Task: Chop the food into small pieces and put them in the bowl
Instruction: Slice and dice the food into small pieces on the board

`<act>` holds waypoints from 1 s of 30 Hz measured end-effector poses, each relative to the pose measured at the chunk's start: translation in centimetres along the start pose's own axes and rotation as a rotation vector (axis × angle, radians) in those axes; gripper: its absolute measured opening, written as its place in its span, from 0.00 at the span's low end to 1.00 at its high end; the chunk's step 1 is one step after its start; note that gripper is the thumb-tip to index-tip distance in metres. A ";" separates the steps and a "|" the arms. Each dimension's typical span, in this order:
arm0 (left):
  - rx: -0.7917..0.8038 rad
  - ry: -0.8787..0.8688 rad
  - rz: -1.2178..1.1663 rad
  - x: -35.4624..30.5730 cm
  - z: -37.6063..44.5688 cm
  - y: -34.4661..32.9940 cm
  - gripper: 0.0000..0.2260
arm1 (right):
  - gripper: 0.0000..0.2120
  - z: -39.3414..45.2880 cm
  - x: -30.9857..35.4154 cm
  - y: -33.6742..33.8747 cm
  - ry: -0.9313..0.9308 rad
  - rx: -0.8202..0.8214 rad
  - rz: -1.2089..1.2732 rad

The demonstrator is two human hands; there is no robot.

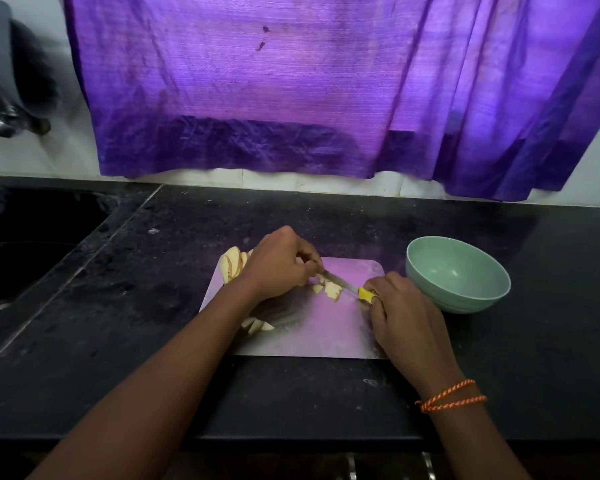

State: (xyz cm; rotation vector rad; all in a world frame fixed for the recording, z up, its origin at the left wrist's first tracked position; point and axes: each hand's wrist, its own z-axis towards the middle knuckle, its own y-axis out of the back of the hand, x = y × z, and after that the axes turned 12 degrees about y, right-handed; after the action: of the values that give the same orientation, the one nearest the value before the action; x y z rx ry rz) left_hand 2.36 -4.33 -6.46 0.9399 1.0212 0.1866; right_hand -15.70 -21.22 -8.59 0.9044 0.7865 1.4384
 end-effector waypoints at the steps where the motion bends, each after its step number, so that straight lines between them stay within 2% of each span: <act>1: -0.030 0.008 -0.020 0.2 0.1 0.2 0.09 | 0.07 -0.1 0.1 0.1 0.001 -0.012 0.022; 3: -0.091 0.018 -0.023 0.8 0.4 0.4 0.08 | 0.07 0.0 0.2 0.2 -0.011 -0.017 0.052; 6: -0.126 0.021 0.122 1.9 0.7 0.9 0.06 | 0.07 0.2 0.2 0.2 -0.014 -0.012 0.066; 9: -0.029 0.028 0.214 2.7 0.9 1.8 0.08 | 0.06 0.0 0.2 0.3 0.003 -0.010 0.102; 13: 0.118 0.073 0.126 3.4 1.1 2.8 0.11 | 0.07 -1.1 0.8 0.6 0.047 -0.040 0.221; 16: 0.156 0.125 0.113 4.3 1.2 2.9 0.18 | 0.08 -1.7 1.4 0.9 0.059 -0.063 0.305; 20: 0.158 0.107 0.142 4.9 1.4 2.8 0.23 | 0.05 -2.1 1.8 1.4 -0.061 -0.110 0.263; 26: 0.064 0.040 0.164 4.6 1.4 2.8 0.17 | 0.03 -3.4 6.0 1.7 -0.152 -0.089 0.269; 30: 0.030 0.009 0.192 4.9 1.6 2.5 0.13 | 0.04 -3.2 9.1 1.1 -0.114 -0.088 0.344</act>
State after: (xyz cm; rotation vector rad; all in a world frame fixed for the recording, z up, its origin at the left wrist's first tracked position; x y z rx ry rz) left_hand 6.95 -1.12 -7.50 1.0653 0.9437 0.3360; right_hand -19.01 -12.04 -8.37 1.0799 0.4936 1.6880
